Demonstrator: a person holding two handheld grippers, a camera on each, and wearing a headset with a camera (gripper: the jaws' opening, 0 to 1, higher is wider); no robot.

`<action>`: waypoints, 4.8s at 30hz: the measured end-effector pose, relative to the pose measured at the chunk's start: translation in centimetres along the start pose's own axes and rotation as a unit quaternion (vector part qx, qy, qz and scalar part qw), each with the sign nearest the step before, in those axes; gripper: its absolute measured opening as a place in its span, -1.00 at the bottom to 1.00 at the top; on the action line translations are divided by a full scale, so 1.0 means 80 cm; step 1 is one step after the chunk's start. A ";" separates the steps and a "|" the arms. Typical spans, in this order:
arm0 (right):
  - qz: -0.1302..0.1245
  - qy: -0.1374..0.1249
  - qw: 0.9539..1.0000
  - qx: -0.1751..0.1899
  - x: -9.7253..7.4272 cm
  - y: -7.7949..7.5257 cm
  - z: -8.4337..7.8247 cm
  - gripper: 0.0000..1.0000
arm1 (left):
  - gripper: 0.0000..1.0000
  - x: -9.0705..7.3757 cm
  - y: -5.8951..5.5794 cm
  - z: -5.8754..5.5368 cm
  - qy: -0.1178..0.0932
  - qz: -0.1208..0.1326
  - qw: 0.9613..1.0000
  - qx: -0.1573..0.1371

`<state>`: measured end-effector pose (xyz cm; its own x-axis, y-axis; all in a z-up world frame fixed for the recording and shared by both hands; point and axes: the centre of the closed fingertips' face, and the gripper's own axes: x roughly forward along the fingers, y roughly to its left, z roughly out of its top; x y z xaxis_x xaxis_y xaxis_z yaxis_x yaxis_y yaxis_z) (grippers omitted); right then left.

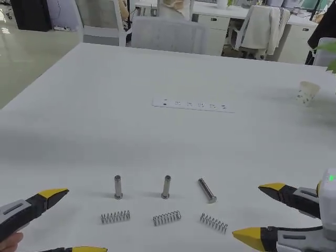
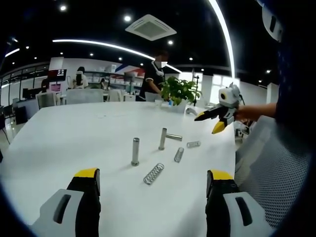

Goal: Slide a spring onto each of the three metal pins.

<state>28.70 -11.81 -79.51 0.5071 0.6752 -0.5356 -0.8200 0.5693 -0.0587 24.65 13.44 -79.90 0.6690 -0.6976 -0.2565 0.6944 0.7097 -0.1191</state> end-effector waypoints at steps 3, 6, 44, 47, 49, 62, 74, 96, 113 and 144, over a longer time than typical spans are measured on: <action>0.002 0.001 1.000 -0.009 0.005 -0.003 0.007 0.37 | 0.71 -0.002 -0.001 0.000 -0.001 0.002 1.000 0.000; 0.005 -0.001 1.000 -0.013 0.011 -0.007 0.018 0.34 | 0.71 -0.003 -0.002 0.000 0.000 0.003 1.000 0.001; -0.010 0.098 0.995 -0.007 0.115 -0.048 0.043 -0.26 | 0.71 -0.004 -0.012 0.004 -0.005 0.005 1.000 0.005; -0.011 0.107 0.994 -0.003 0.121 -0.047 0.041 -0.34 | 0.70 -0.004 -0.012 0.004 -0.006 0.005 1.000 0.004; -0.016 0.114 0.993 0.001 0.126 -0.048 0.037 -0.37 | 0.70 -0.005 -0.011 0.003 -0.006 0.006 1.000 0.004; -0.034 0.160 0.986 0.026 0.139 -0.047 0.015 -0.70 | 0.68 -0.005 -0.012 0.000 -0.005 0.003 1.000 0.002; -0.042 0.184 0.981 0.044 0.144 -0.051 0.006 -0.84 | 0.66 -0.007 -0.013 -0.003 -0.001 0.000 1.000 0.000; -0.060 0.209 0.973 0.082 0.149 -0.051 -0.002 -0.89 | 0.65 -0.005 -0.014 -0.006 0.000 0.000 1.000 0.000; -0.060 0.169 0.979 0.100 0.111 -0.044 0.024 -0.89 | 0.64 -0.004 -0.015 0.003 -0.007 -0.001 1.000 0.007; -0.053 0.142 0.985 0.082 0.094 -0.029 0.030 -0.88 | 0.64 -0.005 -0.021 0.008 -0.009 -0.008 1.000 0.015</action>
<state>35.08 -6.95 -81.39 0.4735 0.4626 -0.7495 -0.7008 0.7133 -0.0025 23.39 12.45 -78.97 0.6625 -0.7107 -0.2367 0.7126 0.6954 -0.0934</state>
